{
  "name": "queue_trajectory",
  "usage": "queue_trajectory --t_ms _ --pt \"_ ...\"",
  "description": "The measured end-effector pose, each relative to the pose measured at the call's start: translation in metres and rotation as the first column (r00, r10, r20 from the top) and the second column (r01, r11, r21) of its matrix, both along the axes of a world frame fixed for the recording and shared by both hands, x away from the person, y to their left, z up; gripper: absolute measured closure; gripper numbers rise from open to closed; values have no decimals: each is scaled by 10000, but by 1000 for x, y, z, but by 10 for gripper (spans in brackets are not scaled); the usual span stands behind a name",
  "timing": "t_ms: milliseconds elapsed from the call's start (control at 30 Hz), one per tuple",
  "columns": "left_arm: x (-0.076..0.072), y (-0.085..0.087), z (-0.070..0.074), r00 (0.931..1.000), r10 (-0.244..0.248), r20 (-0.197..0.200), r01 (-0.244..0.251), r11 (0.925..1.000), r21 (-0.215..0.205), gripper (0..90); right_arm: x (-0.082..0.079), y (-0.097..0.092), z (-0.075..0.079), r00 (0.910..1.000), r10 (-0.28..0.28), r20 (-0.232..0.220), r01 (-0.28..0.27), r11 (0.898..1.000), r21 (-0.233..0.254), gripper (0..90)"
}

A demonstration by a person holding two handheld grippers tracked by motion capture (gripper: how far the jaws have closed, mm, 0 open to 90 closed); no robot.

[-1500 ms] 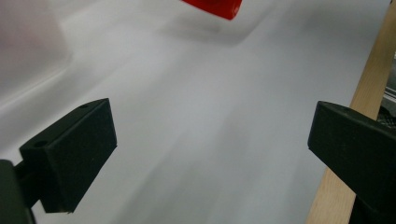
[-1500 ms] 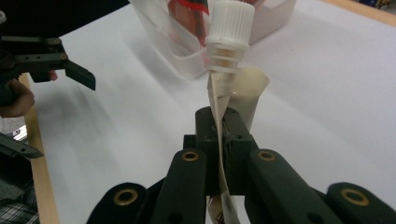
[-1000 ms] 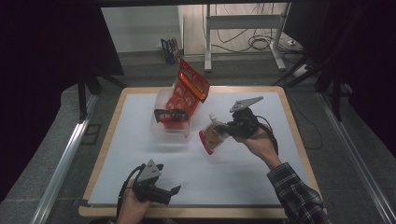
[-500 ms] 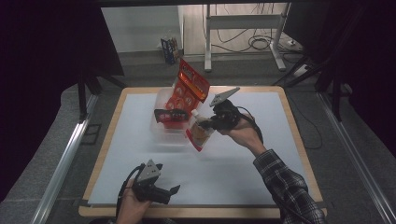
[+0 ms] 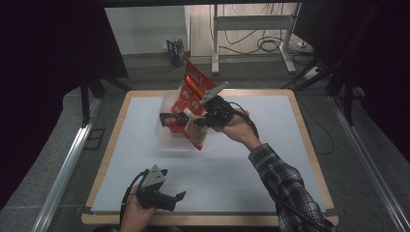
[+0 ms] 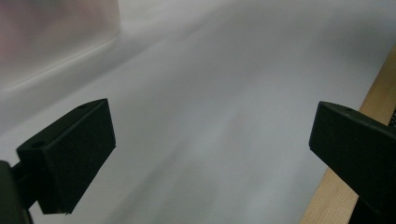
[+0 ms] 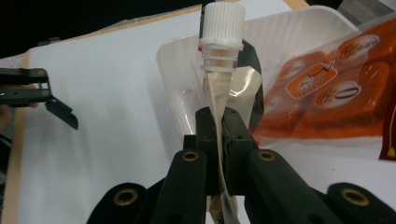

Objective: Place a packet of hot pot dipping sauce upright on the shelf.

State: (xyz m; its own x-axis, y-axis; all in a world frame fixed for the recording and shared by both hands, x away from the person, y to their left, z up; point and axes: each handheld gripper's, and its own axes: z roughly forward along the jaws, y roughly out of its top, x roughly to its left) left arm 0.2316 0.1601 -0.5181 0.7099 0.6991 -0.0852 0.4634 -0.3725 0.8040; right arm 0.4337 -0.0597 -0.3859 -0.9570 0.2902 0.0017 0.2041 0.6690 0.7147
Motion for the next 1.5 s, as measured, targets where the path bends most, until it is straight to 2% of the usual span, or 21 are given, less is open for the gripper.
queue_trajectory --t_ms 433,800,900,1033,1333,1433,1500 --pt "0 -1 -1 10000 -38 -26 38 10000 69 4 1 25 1 9992 185 346 -185 9998 -1 863" --pt "0 0 0 10000 -23 -12 23 10000 31 4 -2 57 -5 9980 417 465 -424 9990 133 862" --pt "0 0 0 10000 -24 -10 24 10000 24 5 -2 61 -5 9980 501 378 -509 9985 210 863" --pt "0 1 0 10000 -21 -7 22 10000 30 5 -5 73 -13 9970 676 389 -677 9977 25 861" --pt "0 0 0 10000 -48 -30 49 10000 69 5 0 74 -29 9985 541 35 -539 9980 -334 843" --pt "0 -1 0 10000 -44 -30 44 10000 78 5 0 76 -36 9983 577 -118 -583 9967 -558 810" --pt "0 -1 0 10000 -38 -33 39 10000 83 5 0 76 -38 9981 574 -218 -582 9975 -389 773"
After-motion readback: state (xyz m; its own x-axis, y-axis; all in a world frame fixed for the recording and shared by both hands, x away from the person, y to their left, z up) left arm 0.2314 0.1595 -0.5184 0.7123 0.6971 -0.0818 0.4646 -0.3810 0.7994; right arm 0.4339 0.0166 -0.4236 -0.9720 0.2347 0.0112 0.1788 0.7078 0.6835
